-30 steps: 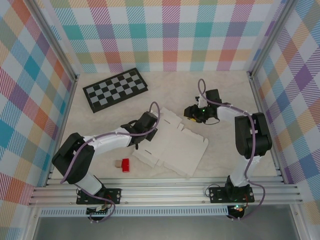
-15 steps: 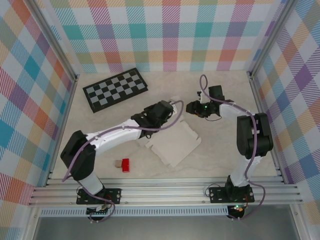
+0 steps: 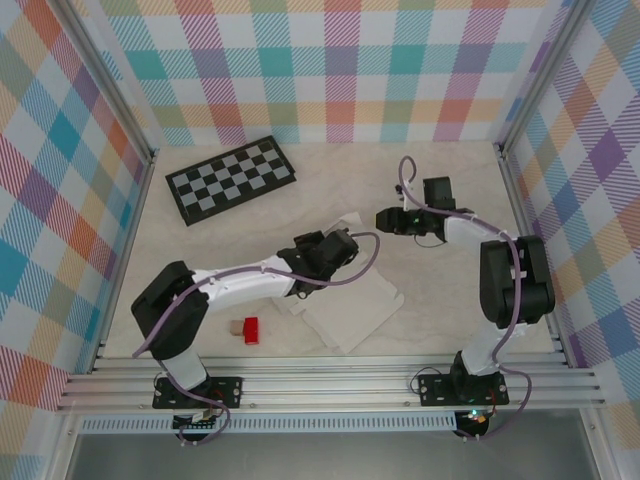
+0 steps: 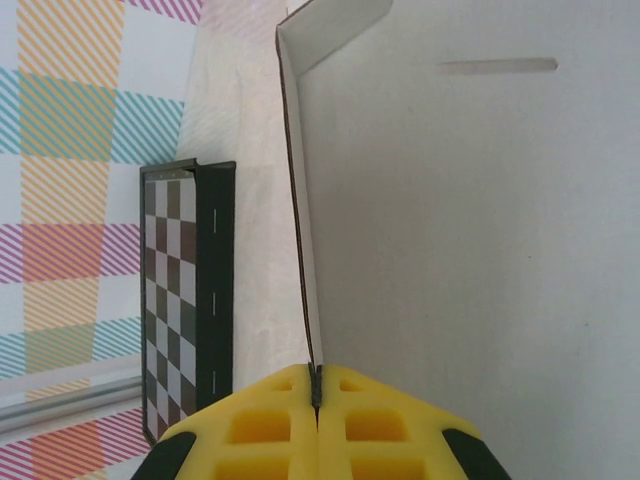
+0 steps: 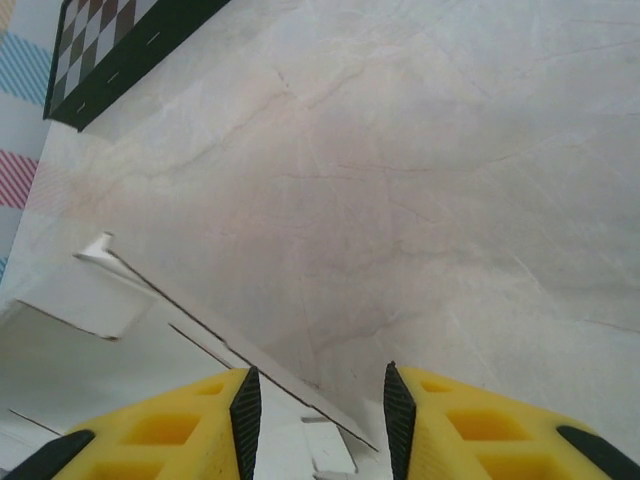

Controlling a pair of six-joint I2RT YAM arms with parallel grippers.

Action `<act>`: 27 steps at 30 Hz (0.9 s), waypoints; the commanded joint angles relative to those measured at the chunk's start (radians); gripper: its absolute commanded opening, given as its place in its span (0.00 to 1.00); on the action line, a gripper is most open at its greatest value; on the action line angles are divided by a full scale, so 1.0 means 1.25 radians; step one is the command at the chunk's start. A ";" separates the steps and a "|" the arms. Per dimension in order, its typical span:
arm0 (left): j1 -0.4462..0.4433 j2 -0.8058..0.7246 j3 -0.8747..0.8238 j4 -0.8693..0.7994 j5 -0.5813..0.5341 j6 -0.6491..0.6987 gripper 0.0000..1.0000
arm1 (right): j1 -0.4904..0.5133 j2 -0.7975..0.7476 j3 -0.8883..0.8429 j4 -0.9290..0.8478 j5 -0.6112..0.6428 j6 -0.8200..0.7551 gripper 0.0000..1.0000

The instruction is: Fold the paper box

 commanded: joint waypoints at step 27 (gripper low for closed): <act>-0.053 -0.056 -0.017 0.051 0.031 0.070 0.00 | 0.057 0.048 -0.035 0.076 -0.374 -0.150 0.36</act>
